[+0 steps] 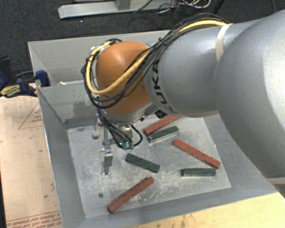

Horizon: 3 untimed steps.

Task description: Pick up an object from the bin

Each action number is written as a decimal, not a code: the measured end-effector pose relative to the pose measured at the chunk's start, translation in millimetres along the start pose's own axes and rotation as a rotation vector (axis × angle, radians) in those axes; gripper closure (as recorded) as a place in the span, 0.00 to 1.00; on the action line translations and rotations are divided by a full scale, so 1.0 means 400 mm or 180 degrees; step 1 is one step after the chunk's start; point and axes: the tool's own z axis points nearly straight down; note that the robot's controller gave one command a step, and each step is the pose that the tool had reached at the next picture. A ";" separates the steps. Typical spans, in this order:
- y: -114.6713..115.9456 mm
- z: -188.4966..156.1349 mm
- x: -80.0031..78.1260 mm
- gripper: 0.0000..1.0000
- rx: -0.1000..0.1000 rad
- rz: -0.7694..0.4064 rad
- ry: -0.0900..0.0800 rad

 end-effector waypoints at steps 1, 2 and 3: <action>-0.002 -0.012 -0.005 0.00 -0.0004 0.0009 -0.0024; -0.105 0.049 0.096 0.00 -0.0006 -0.0054 -0.0029; -0.126 0.125 0.171 1.00 -0.0001 -0.0741 -0.0021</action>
Offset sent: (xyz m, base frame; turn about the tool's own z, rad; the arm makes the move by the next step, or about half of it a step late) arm -0.0495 -0.0554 -0.0260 -0.0208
